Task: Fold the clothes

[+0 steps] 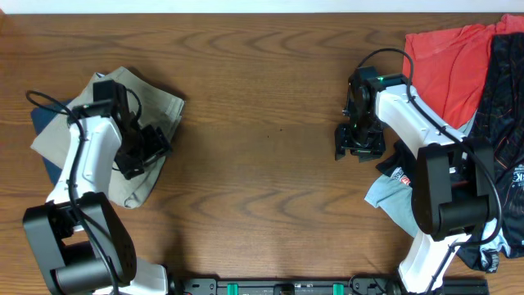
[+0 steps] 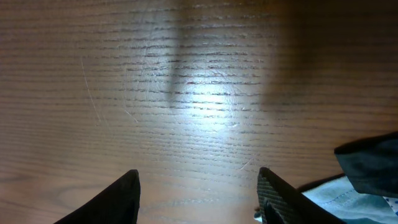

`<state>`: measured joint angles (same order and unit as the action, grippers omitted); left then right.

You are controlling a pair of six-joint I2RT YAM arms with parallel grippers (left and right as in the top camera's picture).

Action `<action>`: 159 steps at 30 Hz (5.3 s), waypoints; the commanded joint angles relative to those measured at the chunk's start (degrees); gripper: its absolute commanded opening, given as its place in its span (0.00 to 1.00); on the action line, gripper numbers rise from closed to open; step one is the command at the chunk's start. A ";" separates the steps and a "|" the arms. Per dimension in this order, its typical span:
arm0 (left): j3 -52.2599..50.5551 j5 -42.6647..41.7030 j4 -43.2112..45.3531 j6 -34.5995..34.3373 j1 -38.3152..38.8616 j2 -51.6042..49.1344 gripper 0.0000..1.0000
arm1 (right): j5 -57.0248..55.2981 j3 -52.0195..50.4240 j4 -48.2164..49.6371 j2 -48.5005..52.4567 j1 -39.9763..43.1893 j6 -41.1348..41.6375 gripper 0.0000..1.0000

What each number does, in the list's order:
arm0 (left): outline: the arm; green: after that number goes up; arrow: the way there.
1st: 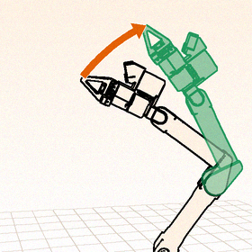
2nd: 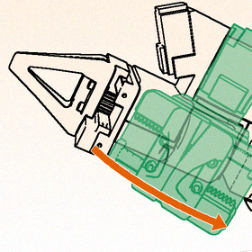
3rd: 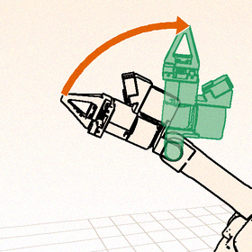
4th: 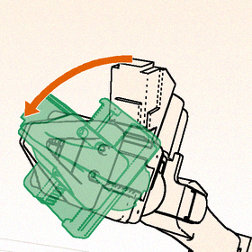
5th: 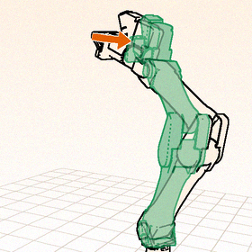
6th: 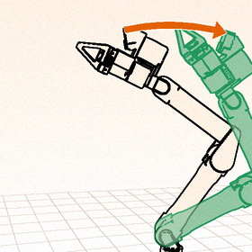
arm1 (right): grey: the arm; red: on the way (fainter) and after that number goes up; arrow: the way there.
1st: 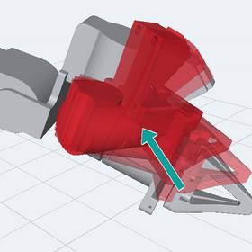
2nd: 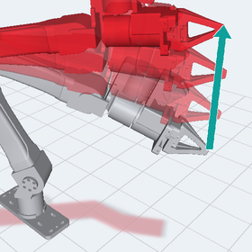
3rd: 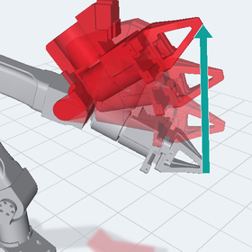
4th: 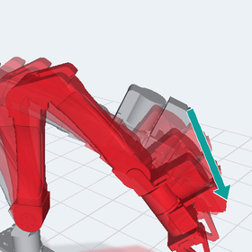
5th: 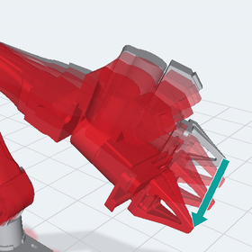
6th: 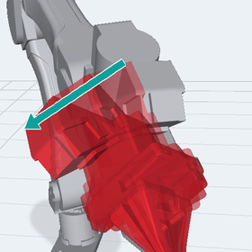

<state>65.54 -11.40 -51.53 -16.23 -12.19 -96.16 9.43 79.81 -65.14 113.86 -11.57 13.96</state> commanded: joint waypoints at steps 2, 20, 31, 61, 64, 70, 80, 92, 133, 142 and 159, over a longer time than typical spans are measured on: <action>-3.19 3.48 6.78 0.79 -0.17 -0.13 0.73 | 0.02 0.74 -0.28 -0.07 -0.22 -0.96 0.59; 1.95 4.35 23.04 0.79 -7.41 -10.62 0.73 | 0.02 0.74 -0.35 -0.07 -0.22 -0.96 0.59; 11.80 -0.15 22.21 1.03 -7.10 -10.58 0.74 | 0.04 0.74 0.02 -0.07 -0.22 -0.94 0.59; 12.35 -2.25 -26.10 6.75 16.13 -10.10 0.98 | 1.77 8.90 -12.90 -2.29 11.08 -7.39 0.76; 11.32 -1.42 -27.63 6.43 16.13 -7.58 0.98 | 1.77 8.81 -14.40 -4.39 11.19 -7.37 0.77; 7.89 -0.83 -25.29 5.88 16.13 5.05 0.98 | 1.75 3.80 -10.58 -13.09 11.19 -7.17 0.77; -2.69 10.05 -14.56 2.21 21.27 41.42 0.98 | -0.76 -18.69 11.41 -41.38 11.08 -6.32 0.99; -7.98 10.82 -8.41 2.21 22.67 66.38 0.98 | -2.56 -28.87 15.30 -66.20 11.08 -6.32 0.99; -8.00 10.80 -8.39 2.21 22.67 67.47 0.98 | -4.94 -42.25 23.08 -88.32 10.82 -6.36 0.99; -8.00 10.82 -8.39 2.21 22.67 67.47 0.98 | -4.44 -61.18 37.90 -108.96 10.80 -6.95 0.99; -8.00 10.80 -8.41 2.21 22.67 67.47 0.98 | -5.57 -79.49 61.35 -113.57 10.82 -15.30 0.99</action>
<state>57.60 -1.23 -59.96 -13.54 10.26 -28.77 4.67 0.43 -3.86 0.67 -0.75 0.80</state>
